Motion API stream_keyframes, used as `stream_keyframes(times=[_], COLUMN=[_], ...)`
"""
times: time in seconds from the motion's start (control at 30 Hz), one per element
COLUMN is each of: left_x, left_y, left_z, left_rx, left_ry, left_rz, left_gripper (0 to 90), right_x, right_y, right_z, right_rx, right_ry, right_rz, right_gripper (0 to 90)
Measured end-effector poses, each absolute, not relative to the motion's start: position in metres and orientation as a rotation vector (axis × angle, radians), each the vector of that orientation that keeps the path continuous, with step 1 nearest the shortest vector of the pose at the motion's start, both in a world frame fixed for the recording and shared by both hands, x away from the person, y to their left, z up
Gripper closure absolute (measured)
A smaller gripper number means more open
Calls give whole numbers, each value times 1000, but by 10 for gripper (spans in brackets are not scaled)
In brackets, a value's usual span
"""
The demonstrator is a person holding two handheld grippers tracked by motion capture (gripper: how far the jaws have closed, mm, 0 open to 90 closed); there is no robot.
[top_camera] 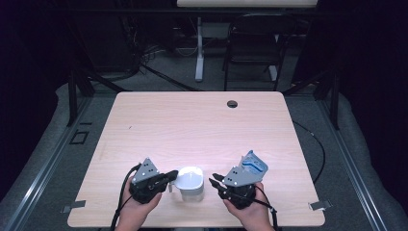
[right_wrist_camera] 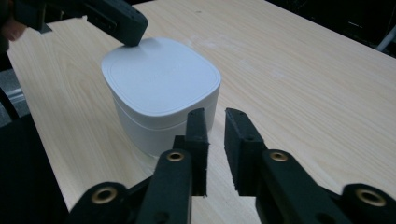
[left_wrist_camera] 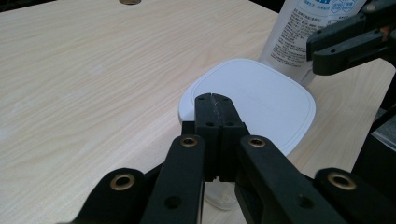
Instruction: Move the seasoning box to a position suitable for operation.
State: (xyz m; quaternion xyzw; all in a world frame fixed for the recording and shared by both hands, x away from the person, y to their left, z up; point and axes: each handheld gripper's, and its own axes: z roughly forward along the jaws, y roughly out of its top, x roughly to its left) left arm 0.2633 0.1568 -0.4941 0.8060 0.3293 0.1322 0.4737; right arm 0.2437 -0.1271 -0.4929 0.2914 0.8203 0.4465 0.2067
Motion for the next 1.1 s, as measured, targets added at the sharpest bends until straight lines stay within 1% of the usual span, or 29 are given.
stream_keyframes(times=[0.1,0.2,0.7,1.1], left_x=[263,263,262,262], left_y=[157,157,157,157], left_z=[-494,-494,-495,-495], left_rx=[1972,1970,1968,1964], left_ry=[808,809,812,810], left_rz=[328,325,325,325], left_gripper=[900,900,900,900], right_x=[243,242,240,242], right_y=[-124,-122,-114,-111], right_z=[-497,-501,-513,-516], right_rx=[805,799,770,776], right_ry=[2303,2323,2365,2375], right_rz=[1227,1212,1210,1220], right_gripper=[873,900,900,900])
